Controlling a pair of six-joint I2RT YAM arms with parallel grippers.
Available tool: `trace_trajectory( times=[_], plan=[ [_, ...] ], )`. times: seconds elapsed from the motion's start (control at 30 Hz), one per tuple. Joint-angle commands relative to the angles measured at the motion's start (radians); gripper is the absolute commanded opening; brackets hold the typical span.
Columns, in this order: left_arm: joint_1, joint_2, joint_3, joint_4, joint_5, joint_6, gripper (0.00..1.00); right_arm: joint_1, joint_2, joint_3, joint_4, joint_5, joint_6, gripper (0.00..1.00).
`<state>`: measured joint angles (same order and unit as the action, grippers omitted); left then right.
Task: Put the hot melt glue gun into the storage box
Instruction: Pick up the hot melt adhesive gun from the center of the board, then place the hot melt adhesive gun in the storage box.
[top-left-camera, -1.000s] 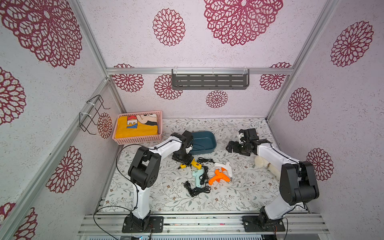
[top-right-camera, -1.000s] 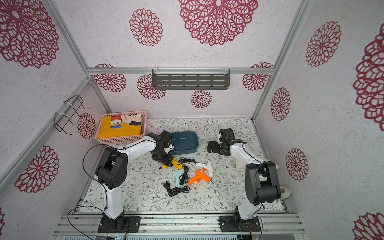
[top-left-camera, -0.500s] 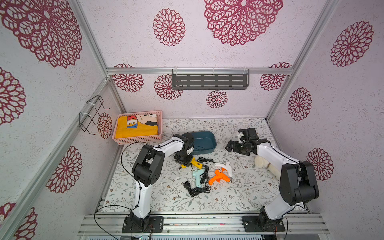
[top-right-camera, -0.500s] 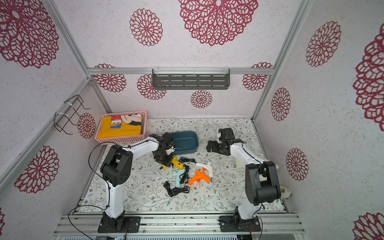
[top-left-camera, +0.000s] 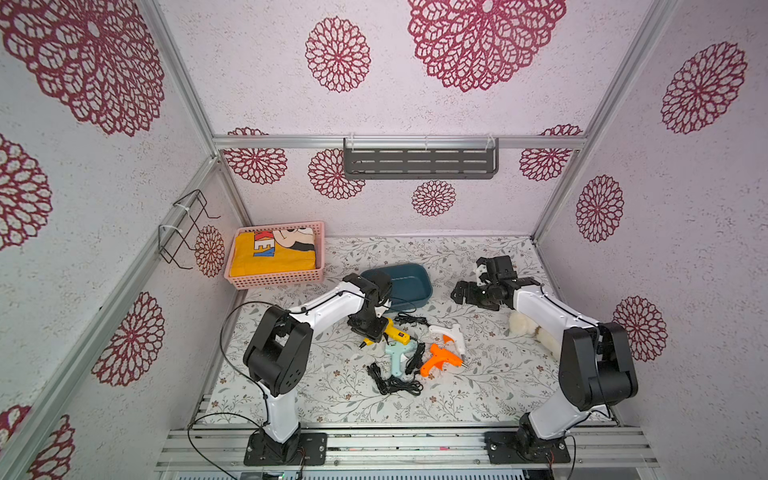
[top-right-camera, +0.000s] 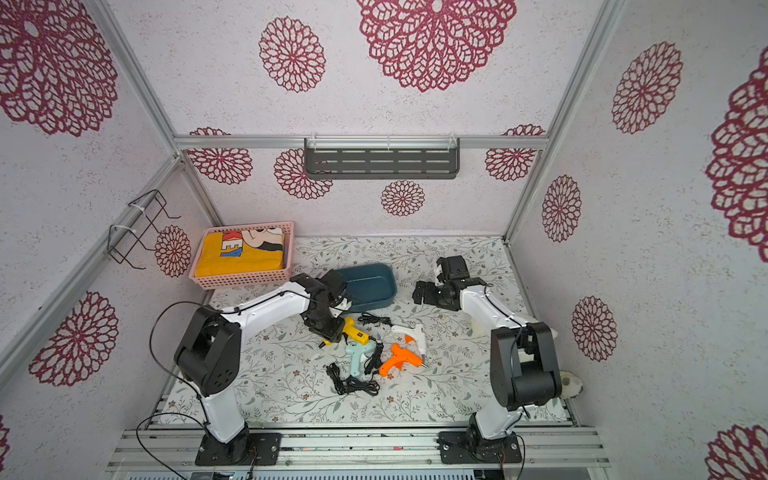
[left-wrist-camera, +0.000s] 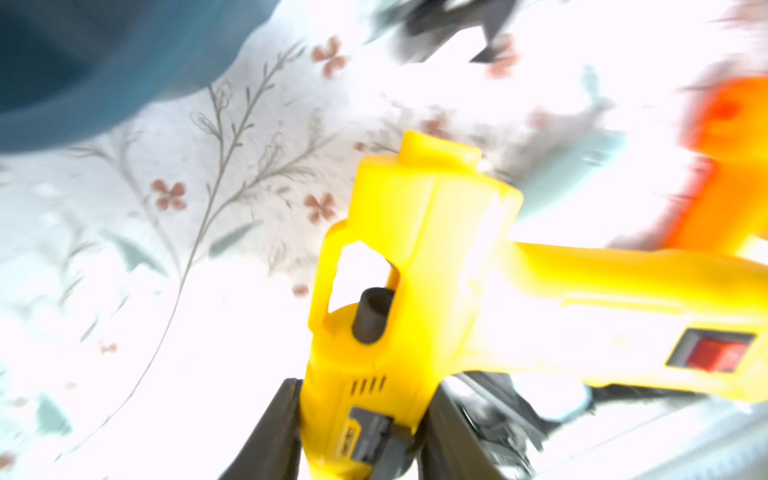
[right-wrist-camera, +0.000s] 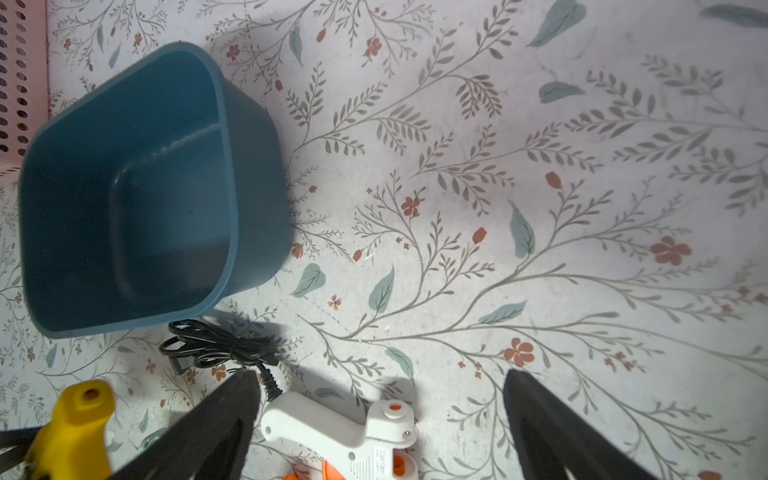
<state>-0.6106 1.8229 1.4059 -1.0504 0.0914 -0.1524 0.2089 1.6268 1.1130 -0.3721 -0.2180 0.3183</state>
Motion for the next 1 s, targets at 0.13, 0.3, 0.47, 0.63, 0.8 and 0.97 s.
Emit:
trace_trajectory(
  times=[0.13, 0.3, 0.47, 0.63, 0.8, 0.97],
  plan=[
    [0.016, -0.078, 0.183, -0.051, -0.065, -0.085, 0.06, 0.007, -0.021, 0.019, 0.013, -0.021, 0.013, 0.98],
    [0.05, 0.052, 0.366, -0.036, -0.1, -0.158, 0.0, 0.006, -0.013, 0.036, 0.012, -0.024, 0.009, 0.98],
    [0.082, 0.224, 0.571, -0.027, -0.12, -0.252, 0.0, 0.007, -0.012, 0.056, 0.004, -0.02, 0.009, 0.98],
    [0.13, 0.354, 0.745, -0.046, -0.156, -0.349, 0.0, 0.006, -0.02, 0.071, -0.001, -0.009, 0.01, 0.98],
    [0.155, 0.409, 0.793, -0.039, -0.194, -0.42, 0.0, 0.006, -0.024, 0.068, -0.004, -0.006, 0.007, 0.98],
    [0.159, 0.427, 0.758, -0.048, -0.198, -0.468, 0.0, 0.006, -0.022, 0.06, -0.002, -0.01, 0.007, 0.98]
  ],
)
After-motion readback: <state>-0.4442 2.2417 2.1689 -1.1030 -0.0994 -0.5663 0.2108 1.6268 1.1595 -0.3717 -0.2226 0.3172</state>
